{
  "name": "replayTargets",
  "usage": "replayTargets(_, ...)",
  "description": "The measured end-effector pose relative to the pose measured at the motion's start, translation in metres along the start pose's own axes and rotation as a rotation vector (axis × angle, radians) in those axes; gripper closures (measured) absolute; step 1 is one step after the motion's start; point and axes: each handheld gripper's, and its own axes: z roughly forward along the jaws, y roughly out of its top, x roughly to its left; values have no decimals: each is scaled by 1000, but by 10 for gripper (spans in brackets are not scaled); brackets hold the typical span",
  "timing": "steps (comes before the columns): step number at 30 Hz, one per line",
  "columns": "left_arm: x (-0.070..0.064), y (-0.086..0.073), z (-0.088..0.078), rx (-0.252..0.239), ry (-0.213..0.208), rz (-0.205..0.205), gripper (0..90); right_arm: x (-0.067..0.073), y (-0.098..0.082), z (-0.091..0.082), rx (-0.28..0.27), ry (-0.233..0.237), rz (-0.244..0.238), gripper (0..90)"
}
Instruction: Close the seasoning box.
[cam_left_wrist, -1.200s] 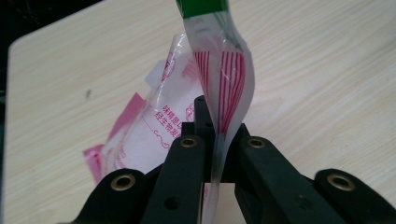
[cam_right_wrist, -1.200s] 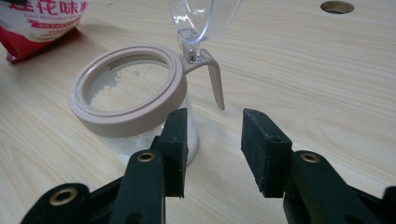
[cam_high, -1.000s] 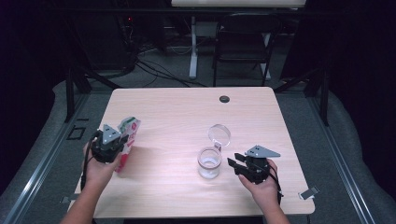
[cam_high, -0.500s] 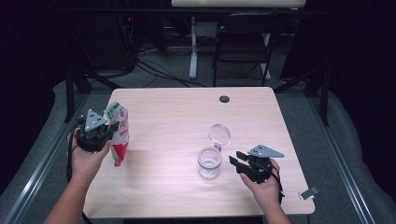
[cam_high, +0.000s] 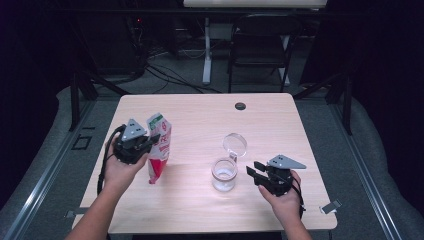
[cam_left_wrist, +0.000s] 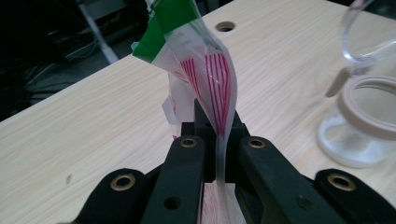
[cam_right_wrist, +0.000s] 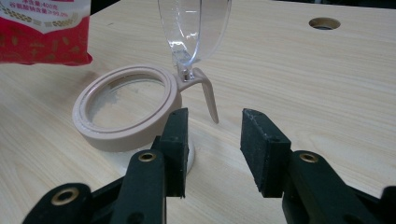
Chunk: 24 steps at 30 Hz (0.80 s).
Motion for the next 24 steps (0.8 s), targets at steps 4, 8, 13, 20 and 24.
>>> replayTargets(4, -14, 9, 8, -10, -48, 19, 900, -1, 0, 0, -3, 0, 4, 619)
replayTargets(8, -29, 18, 14, -13, -83, 58, 900, -1, 0, -1, -2, -2, 6, 619)
replayTargets(13, -46, 24, 21, -27, -132, 89, 900, -2, 0, -1, -10, -2, 7, 614)
replayTargets(20, -64, 15, 30, -6, -227, 134, 900, -1, 1, -3, -23, 7, 3, 605)
replayTargets(24, -67, 2, 28, -37, -282, 102, 900, 2, 3, -5, -41, 26, -30, 599)
